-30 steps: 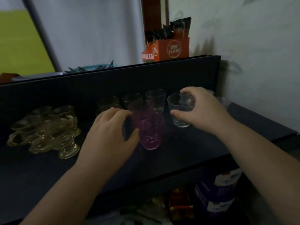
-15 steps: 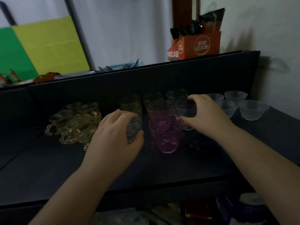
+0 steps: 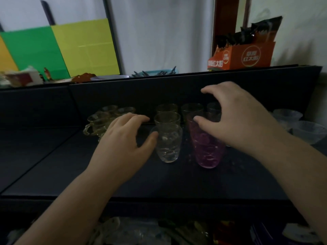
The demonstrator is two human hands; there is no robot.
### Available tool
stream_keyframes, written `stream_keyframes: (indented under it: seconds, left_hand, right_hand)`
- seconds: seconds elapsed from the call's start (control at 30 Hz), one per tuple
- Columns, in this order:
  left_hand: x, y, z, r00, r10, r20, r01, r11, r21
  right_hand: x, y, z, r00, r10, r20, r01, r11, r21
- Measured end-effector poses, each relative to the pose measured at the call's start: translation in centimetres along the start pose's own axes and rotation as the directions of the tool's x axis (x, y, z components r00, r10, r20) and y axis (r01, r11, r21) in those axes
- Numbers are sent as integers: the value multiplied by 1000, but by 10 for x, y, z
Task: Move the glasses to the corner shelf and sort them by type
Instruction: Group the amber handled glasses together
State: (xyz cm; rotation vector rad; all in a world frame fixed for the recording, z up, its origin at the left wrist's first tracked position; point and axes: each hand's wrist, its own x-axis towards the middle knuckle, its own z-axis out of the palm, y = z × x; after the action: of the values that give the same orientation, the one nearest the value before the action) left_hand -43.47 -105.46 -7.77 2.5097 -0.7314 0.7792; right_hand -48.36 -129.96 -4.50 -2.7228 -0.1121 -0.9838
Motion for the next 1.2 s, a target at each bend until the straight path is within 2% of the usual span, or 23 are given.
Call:
stream_keyframes:
  seconds: [0.27,0.37,0.47,0.57,0.7,0.77,0.83,0.97,1.1,1.2]
  left_hand:
    - [42,-104,-44,992,-112,64,108,993,54]
    - [76,-148,-52,986,-129,105,122,990,73]
    - [112,-186,-50,970,-155,185,143,987,80]
    - [146,-214,-33,925,-182,333,166,983,76]
    - [178,-235,-3,811,-212,545,207,976,70]
    - [189,-241,8,771,-204,603,211,976,59]
    - [197,-245,15,741,-175,648,199,979,37]
    - [206,-251,19,690,-147,709,198,980,11]
    - [206,-250,19,680,-143,719,205,979,2]
    - [204,-247,20,687,-159,709,247,969,-23]
  right_hand:
    - [68,-82,41,977,-151,149,162,985,-66]
    - [111,-107,67,963,-118,241,143,986,-87]
    - [152,-128,100,931,-24,363,54,996,-71]
    - [185,-144,133,845,96,526,-26,990,-138]
    - [211,-154,170,652,251,715,-143,967,-209]
    - [219,-156,180,567,304,765,-240,950,-200]
    - [222,-157,184,525,338,781,-291,934,-209]
    - [225,-155,188,528,369,765,-281,926,-253]
    - [229,-152,194,614,354,706,-199,934,-295]
    - [228,-149,196,648,334,685,-192,941,-277]
